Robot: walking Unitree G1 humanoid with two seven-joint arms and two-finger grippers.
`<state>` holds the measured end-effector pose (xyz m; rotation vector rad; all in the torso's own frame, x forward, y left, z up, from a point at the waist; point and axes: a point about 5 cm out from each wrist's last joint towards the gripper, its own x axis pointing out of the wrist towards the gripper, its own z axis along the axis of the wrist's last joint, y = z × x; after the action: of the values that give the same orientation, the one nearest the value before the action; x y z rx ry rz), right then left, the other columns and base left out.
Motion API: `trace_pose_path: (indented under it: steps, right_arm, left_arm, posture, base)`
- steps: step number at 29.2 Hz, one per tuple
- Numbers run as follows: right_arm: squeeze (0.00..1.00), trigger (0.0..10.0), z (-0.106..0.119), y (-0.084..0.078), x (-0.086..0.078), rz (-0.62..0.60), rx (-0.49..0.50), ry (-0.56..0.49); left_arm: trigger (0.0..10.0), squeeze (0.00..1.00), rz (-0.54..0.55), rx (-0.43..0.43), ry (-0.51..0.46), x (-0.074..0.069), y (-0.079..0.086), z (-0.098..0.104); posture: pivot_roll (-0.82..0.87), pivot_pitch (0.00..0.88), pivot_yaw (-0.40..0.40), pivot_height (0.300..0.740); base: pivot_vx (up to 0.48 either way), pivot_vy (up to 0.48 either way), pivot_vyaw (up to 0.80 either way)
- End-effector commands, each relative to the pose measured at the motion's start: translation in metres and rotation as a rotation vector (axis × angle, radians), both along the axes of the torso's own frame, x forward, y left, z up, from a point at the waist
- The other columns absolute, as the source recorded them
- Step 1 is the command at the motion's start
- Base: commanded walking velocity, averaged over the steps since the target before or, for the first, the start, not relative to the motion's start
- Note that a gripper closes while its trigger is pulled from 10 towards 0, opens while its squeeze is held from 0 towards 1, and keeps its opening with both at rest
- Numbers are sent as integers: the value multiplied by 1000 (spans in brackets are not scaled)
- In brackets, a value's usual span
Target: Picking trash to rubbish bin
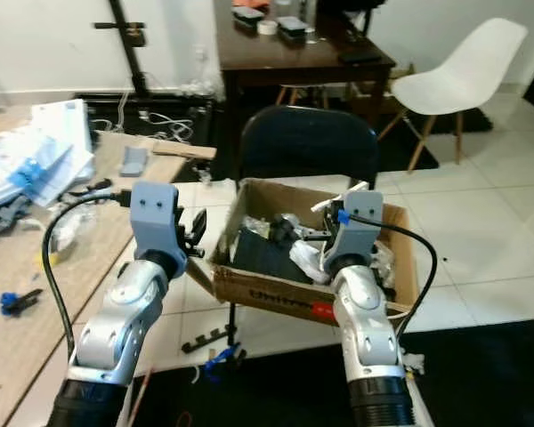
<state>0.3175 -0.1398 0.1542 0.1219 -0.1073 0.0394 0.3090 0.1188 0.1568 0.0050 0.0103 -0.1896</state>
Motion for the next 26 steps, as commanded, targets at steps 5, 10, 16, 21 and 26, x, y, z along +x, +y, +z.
trace_pose_path:
  steps: [5, 10, 16, 21, 26]
  right_arm:
    - [0, 10000, -9, -19, -5, -59, -15, 15]
    - [0, 10000, -11, -21, -5, -69, -16, 23]
    - [0, 10000, -13, -19, -5, -69, -11, 27]
    - [0, 10000, -15, -19, -7, -69, -8, 34]
    - [0, 10000, -17, -19, -9, -69, -8, 39]
  left_arm:
    - [10000, 0, -42, -33, -18, -2, -6, 1]
    - [10000, 0, -80, -66, -39, -3, -9, 7]
    - [10000, 0, -96, -71, -44, -4, -11, 8]
    - [10000, 0, -107, -69, -41, -6, -12, 7]
    - [10000, 0, -109, -72, -41, -6, -12, 7]
  posture:
    - [63, 27, 9, 740]
    - [69, 28, 8, 740]
    - [69, 35, 9, 740]
    - [68, 44, 11, 740]
    - [66, 44, 10, 740]
  base:
    - [0, 0, 0]
    - [53, 0, 0]
    - [303, 0, 0]
    - [321, 0, 0]
    - [322, 0, 0]
